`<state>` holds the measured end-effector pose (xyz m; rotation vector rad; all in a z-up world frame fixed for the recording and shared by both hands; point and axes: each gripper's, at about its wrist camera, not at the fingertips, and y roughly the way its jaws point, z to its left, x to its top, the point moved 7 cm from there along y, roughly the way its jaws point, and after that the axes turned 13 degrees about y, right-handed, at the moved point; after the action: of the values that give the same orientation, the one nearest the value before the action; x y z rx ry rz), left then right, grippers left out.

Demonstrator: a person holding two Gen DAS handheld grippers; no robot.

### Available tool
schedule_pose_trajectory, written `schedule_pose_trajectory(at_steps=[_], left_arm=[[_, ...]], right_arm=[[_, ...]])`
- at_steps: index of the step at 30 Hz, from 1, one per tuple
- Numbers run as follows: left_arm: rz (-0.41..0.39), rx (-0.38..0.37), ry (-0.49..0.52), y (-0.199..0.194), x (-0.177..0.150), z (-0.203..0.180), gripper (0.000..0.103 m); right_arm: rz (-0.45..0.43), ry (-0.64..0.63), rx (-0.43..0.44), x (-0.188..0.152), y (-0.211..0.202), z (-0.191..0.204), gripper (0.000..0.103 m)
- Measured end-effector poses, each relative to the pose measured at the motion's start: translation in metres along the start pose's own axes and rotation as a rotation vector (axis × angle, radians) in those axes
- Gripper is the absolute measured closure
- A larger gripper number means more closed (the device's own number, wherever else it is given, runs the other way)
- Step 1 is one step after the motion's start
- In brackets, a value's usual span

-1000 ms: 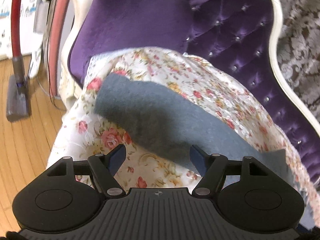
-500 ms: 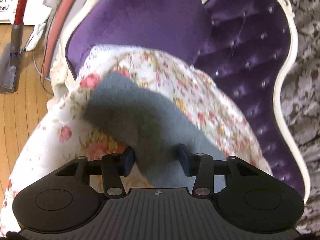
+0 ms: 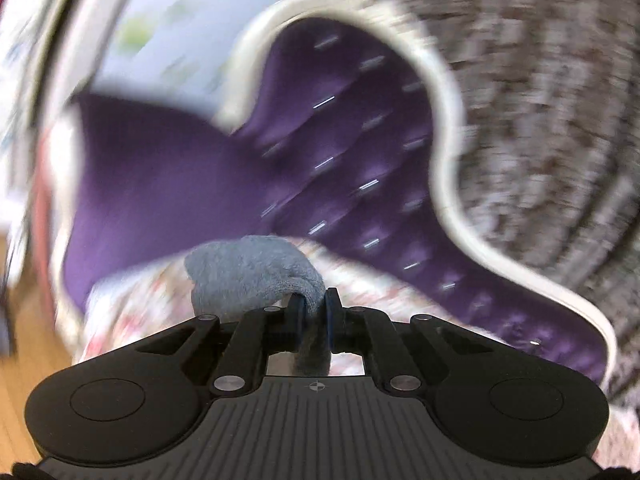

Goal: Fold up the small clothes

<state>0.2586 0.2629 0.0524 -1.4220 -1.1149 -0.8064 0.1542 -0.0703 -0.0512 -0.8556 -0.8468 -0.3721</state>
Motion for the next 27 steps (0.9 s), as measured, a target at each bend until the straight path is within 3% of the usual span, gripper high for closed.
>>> schedule_pose_trajectory(at_steps=[6,11,14,21,22,23,24,25,27], left_arm=[[-0.123,-0.152,0.243,-0.027,0.064,-0.116,0.094],[-0.121,-0.317,0.361,-0.023,0.061,-0.218,0.094],[-0.069,-0.429,0.399,-0.018,0.031,-0.276,0.093],[0.136,-0.638,0.476,0.009,-0.082,-0.392,0.092],[0.170,-0.662,0.487,0.011,-0.096,-0.402,0.087],[0.208,-0.680,0.499,0.013,-0.109,-0.410,0.070],[0.247,-0.699,0.515,0.014,-0.122,-0.418,0.060],[0.266,-0.716,0.527,0.015,-0.130,-0.422,0.055],[0.273,-0.735,0.552,0.009,-0.139,-0.423,0.054]], right_arm=[[-0.042,0.088,-0.020,-0.008,-0.029,-0.017,0.070],[-0.075,0.162,-0.050,-0.014,-0.053,-0.034,0.070],[-0.092,0.200,-0.080,-0.018,-0.066,-0.045,0.069],[-0.106,0.288,-0.136,-0.030,-0.085,-0.071,0.068],[-0.105,0.296,-0.145,-0.032,-0.086,-0.073,0.068],[-0.103,0.304,-0.154,-0.033,-0.086,-0.076,0.068],[-0.100,0.312,-0.162,-0.034,-0.087,-0.078,0.068],[-0.100,0.319,-0.167,-0.035,-0.088,-0.080,0.068],[-0.100,0.329,-0.181,-0.035,-0.088,-0.084,0.068]])
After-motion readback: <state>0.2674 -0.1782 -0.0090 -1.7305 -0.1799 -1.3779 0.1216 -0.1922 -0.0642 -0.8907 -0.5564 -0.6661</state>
